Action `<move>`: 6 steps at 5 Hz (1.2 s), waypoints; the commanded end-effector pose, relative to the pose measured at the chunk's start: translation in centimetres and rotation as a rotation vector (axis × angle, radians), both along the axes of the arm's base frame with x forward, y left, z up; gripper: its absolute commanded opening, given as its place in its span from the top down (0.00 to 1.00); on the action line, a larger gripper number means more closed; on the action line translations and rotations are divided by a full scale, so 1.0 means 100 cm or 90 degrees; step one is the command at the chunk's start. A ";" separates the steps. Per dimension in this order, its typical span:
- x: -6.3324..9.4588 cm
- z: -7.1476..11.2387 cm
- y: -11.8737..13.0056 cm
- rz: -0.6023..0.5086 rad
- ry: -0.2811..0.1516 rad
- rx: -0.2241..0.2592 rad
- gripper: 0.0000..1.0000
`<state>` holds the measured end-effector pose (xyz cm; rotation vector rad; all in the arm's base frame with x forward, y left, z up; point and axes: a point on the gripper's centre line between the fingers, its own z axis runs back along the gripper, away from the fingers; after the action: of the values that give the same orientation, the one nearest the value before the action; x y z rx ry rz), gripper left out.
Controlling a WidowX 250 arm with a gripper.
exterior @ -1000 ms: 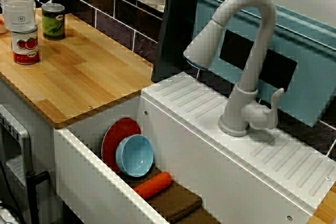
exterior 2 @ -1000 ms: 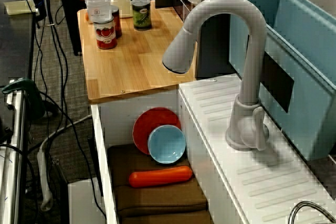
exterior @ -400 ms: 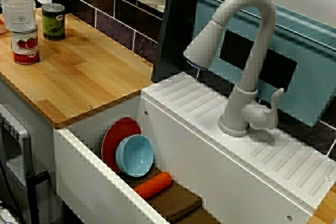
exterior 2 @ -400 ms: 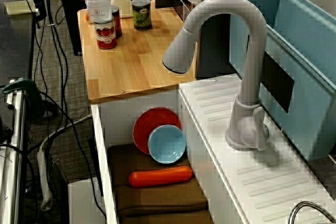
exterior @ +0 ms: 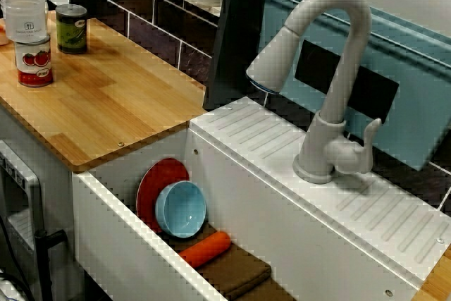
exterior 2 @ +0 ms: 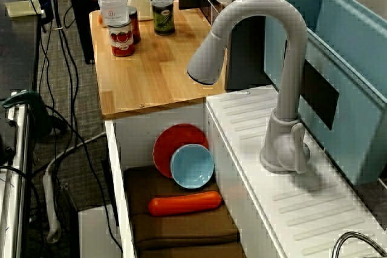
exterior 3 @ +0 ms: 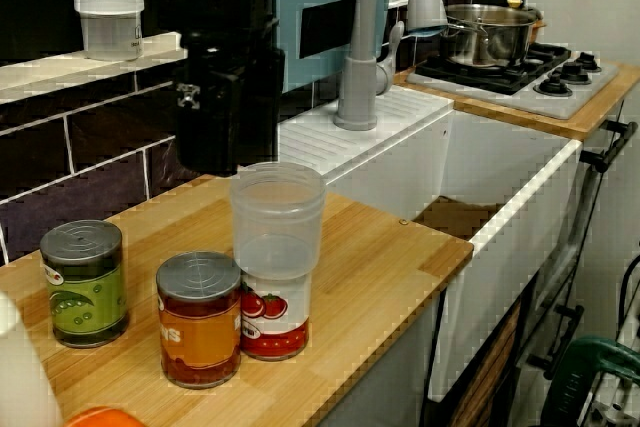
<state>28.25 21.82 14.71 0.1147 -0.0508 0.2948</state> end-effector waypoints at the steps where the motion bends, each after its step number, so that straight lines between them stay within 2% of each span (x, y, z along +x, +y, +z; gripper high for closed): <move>1: 0.009 0.013 0.016 -0.136 -0.009 0.032 0.00; 2: 0.012 0.013 0.020 -0.177 0.009 0.030 0.00; 3: 0.014 0.014 0.026 -0.189 0.009 0.029 0.00; 4: 0.016 0.014 0.029 -0.213 0.030 0.033 0.00; 5: 0.016 0.015 0.029 -0.203 0.034 0.026 0.00; 6: 0.013 0.023 0.027 -0.223 0.031 0.019 0.00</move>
<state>29.32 23.86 14.50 0.0918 0.0333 -0.0587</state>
